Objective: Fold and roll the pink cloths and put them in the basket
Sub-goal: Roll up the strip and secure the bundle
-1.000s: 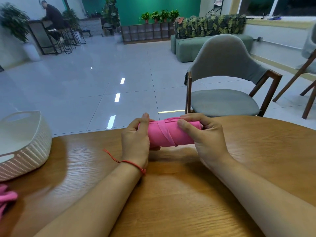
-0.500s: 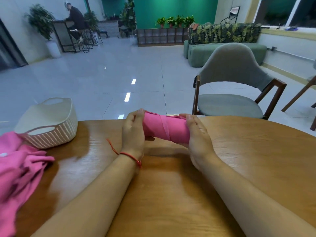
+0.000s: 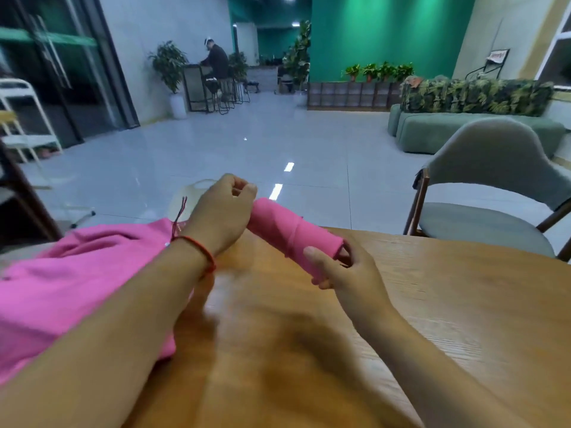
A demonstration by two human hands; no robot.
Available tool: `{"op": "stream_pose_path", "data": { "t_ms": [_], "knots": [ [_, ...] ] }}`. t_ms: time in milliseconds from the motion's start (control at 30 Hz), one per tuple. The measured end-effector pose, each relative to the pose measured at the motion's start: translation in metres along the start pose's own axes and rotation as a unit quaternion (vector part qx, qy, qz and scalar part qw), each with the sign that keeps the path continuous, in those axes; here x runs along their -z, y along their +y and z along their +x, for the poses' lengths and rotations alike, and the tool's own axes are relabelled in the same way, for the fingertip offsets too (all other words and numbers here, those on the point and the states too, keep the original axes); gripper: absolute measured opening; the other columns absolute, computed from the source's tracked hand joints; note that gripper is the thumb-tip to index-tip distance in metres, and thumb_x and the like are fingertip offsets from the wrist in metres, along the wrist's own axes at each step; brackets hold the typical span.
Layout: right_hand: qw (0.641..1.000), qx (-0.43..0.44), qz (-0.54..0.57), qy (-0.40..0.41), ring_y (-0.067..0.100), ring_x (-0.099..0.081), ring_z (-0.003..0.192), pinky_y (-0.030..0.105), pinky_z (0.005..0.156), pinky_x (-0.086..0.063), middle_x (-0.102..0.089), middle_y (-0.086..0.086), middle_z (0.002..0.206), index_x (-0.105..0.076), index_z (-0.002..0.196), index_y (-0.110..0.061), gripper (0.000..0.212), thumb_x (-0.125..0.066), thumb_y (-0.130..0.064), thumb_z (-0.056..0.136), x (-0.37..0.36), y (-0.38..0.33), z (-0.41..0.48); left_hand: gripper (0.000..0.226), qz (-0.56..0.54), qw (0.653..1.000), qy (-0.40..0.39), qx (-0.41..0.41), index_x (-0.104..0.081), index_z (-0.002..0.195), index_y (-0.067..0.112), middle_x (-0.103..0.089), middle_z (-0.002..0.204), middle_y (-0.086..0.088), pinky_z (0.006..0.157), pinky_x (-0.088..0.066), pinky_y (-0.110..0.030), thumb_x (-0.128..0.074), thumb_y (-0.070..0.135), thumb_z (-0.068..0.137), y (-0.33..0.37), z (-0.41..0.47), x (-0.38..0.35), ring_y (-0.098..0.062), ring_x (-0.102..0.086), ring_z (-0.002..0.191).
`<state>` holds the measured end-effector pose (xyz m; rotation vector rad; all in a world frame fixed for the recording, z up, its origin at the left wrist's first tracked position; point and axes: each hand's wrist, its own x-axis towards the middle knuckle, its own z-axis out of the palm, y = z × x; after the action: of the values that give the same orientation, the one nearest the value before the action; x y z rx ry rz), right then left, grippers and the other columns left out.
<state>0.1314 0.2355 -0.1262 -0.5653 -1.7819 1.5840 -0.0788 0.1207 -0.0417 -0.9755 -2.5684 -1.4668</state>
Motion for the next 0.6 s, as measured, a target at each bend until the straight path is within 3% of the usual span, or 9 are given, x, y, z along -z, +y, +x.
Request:
{"op": "stream_pose_path", "data": {
  "t_ms": [100, 200, 267, 333, 433, 600],
  "knots": [
    [0.997, -0.053, 0.053, 0.012, 0.022, -0.071, 0.070, 0.033, 0.066, -0.060, -0.071, 0.002, 0.089, -0.073, 0.108, -0.025, 0.030, -0.084, -0.043, 0.088, -0.037, -0.018, 0.015, 0.030, 0.269, 0.961, -0.052, -0.031, -0.063, 0.126, 0.028, -0.066, 0.131, -0.006, 0.101, -0.047, -0.039, -0.046, 0.034, 0.102, -0.033, 0.027, 0.058, -0.031, -0.059, 0.119],
    [0.986, -0.117, 0.116, -0.007, 0.021, -0.066, 0.069, 0.032, 0.069, -0.059, -0.064, 0.008, 0.092, -0.069, 0.114, -0.017, 0.037, -0.080, -0.045, 0.092, -0.072, -0.039, 0.037, 0.062, 0.386, 0.902, -0.193, 0.006, -0.042, 0.154, 0.036, -0.045, 0.159, -0.008, 0.118, -0.037, -0.045, -0.047, 0.050, 0.094, -0.069, 0.035, 0.086, -0.036, -0.045, 0.142],
    [0.973, -0.163, 0.165, -0.019, 0.022, -0.067, 0.075, 0.032, 0.073, -0.062, -0.068, 0.012, 0.106, -0.066, 0.121, -0.017, 0.038, -0.076, -0.042, 0.095, -0.094, -0.053, 0.049, 0.086, 0.401, 0.878, -0.261, 0.022, -0.027, 0.161, 0.039, -0.035, 0.165, -0.008, 0.122, -0.032, -0.047, -0.037, 0.068, 0.081, -0.089, 0.034, 0.089, -0.036, -0.040, 0.146],
    [0.954, -0.208, 0.215, -0.019, 0.026, -0.070, 0.081, 0.031, 0.071, -0.064, -0.069, 0.014, 0.116, -0.064, 0.123, -0.015, 0.036, -0.075, -0.037, 0.097, -0.118, -0.066, 0.061, 0.091, 0.403, 0.874, -0.272, 0.026, -0.022, 0.162, 0.041, -0.037, 0.163, -0.008, 0.121, -0.033, -0.048, -0.034, 0.077, 0.080, -0.107, 0.035, 0.092, -0.036, -0.042, 0.144],
    [0.937, -0.240, 0.254, -0.023, 0.029, -0.073, 0.083, 0.034, 0.073, -0.066, -0.071, 0.014, 0.118, -0.065, 0.122, -0.015, 0.033, -0.074, -0.036, 0.098, -0.147, -0.075, 0.080, 0.071, 0.397, 0.883, -0.251, -0.001, -0.028, 0.159, 0.038, -0.046, 0.154, -0.009, 0.116, -0.038, -0.046, -0.048, 0.064, 0.096, -0.112, 0.038, 0.089, -0.036, -0.048, 0.137],
    [0.930, -0.262, 0.250, -0.062, 0.031, -0.075, 0.076, 0.038, 0.081, -0.067, -0.066, 0.015, 0.130, -0.061, 0.134, -0.011, 0.040, -0.068, -0.034, 0.101, -0.202, -0.075, 0.114, 0.059, 0.396, 0.889, -0.231, -0.002, -0.037, 0.155, 0.032, -0.046, 0.147, -0.009, 0.112, -0.039, -0.048, -0.050, 0.043, 0.098, -0.113, 0.043, 0.086, -0.037, -0.044, 0.130]
  ]
}}
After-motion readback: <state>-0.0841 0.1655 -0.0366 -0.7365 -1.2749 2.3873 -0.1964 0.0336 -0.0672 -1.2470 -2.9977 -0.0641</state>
